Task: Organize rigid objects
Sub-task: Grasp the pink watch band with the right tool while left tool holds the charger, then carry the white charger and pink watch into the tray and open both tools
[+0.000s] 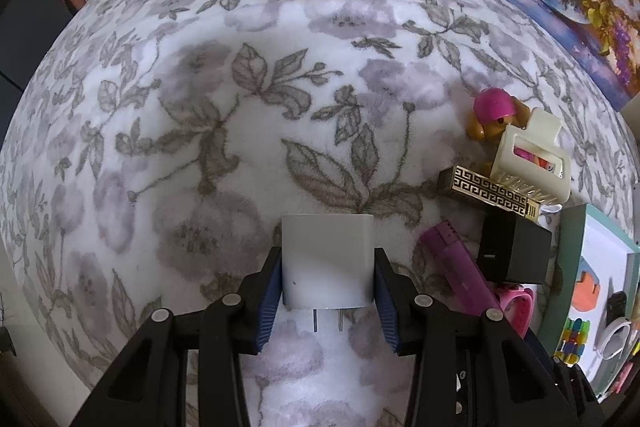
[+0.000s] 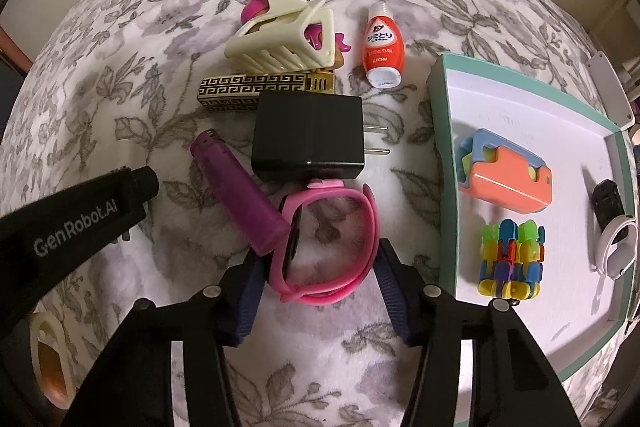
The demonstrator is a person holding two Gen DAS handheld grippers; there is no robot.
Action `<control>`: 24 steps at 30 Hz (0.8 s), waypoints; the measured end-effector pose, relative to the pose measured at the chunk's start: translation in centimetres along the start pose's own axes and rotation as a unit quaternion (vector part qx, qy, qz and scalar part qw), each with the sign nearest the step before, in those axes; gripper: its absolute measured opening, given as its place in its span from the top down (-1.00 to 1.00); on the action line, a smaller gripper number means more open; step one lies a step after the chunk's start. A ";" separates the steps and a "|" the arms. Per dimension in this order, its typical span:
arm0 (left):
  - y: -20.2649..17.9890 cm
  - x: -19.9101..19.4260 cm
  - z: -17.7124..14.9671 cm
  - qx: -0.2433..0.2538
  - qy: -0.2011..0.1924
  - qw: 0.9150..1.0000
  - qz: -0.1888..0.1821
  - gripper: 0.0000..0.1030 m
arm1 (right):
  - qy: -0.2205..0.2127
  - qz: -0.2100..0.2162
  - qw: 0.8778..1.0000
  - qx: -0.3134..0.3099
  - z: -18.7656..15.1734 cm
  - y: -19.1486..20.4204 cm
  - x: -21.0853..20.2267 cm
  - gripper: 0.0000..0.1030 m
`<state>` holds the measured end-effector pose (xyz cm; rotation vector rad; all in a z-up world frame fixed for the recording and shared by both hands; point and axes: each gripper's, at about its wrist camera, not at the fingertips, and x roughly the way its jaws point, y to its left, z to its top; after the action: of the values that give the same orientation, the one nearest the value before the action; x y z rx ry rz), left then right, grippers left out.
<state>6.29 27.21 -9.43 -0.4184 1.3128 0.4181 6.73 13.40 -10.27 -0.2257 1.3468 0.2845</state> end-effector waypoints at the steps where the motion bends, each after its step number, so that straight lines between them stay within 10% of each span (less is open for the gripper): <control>1: 0.0 -0.1 0.0 0.000 -0.001 1.000 0.000 0.11 | 0.001 0.000 1.000 0.001 0.0 -0.1 0.0 -0.07; 24: -1.1 -6.3 -0.4 -0.009 -0.068 0.997 -0.021 0.11 | -0.040 0.029 0.997 0.058 0.9 -6.7 -6.6 -0.05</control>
<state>5.26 25.68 -3.24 -0.4252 1.1670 0.4167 8.51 6.89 -3.61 -0.0777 1.2870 0.2601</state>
